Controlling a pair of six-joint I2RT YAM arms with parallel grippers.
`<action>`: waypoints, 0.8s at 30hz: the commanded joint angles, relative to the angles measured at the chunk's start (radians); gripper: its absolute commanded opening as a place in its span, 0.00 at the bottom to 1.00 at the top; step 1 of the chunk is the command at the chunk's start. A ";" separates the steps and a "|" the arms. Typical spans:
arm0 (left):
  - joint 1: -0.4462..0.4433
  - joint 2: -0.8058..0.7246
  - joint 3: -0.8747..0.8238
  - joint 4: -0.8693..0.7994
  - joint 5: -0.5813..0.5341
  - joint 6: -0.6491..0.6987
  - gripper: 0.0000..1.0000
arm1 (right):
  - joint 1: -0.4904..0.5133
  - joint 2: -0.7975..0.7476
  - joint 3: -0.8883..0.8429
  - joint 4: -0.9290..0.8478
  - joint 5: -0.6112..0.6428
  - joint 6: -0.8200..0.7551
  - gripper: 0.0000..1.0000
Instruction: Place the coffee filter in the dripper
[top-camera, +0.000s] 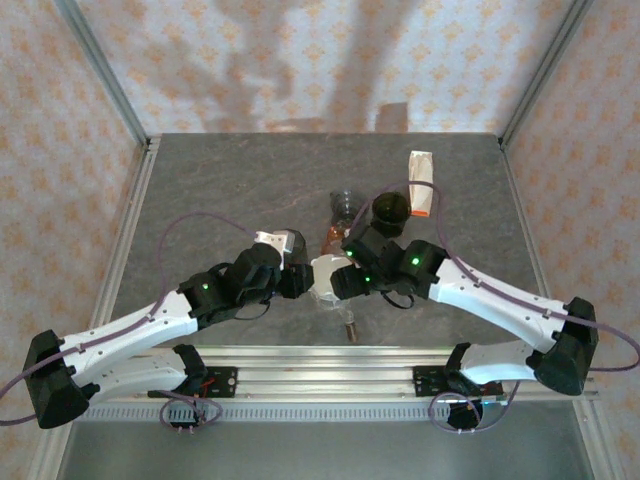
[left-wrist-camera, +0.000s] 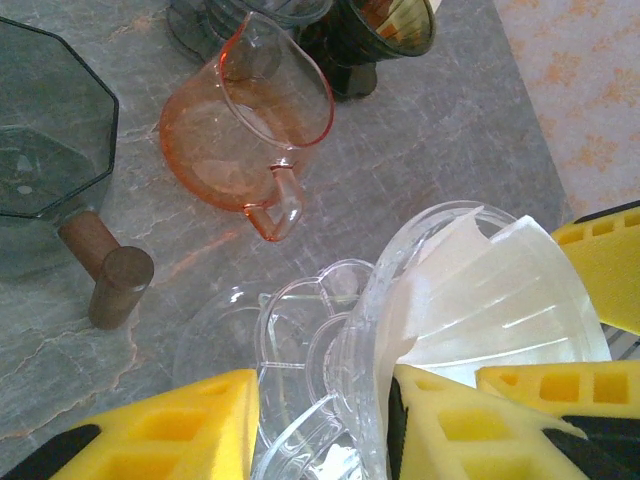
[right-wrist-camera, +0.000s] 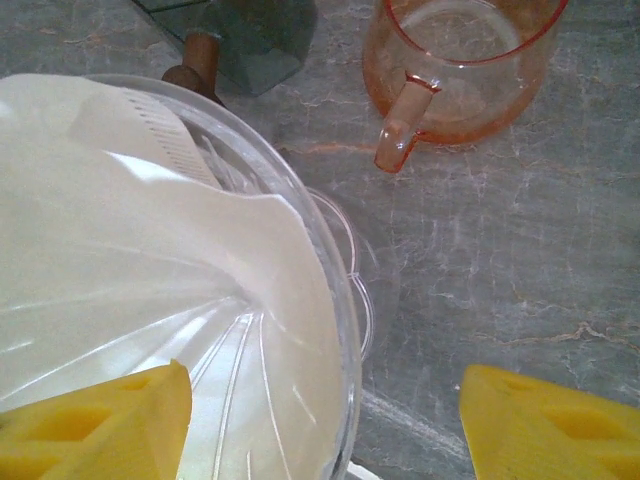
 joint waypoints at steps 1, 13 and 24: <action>-0.003 0.004 -0.015 0.012 -0.005 -0.015 0.38 | 0.006 -0.033 -0.015 0.006 0.003 -0.028 0.71; -0.003 0.004 -0.015 0.006 -0.016 -0.013 0.39 | -0.028 -0.049 0.018 0.002 0.147 0.044 0.77; -0.003 0.001 -0.020 0.007 -0.019 -0.011 0.39 | -0.077 -0.100 -0.055 -0.018 0.144 0.083 0.75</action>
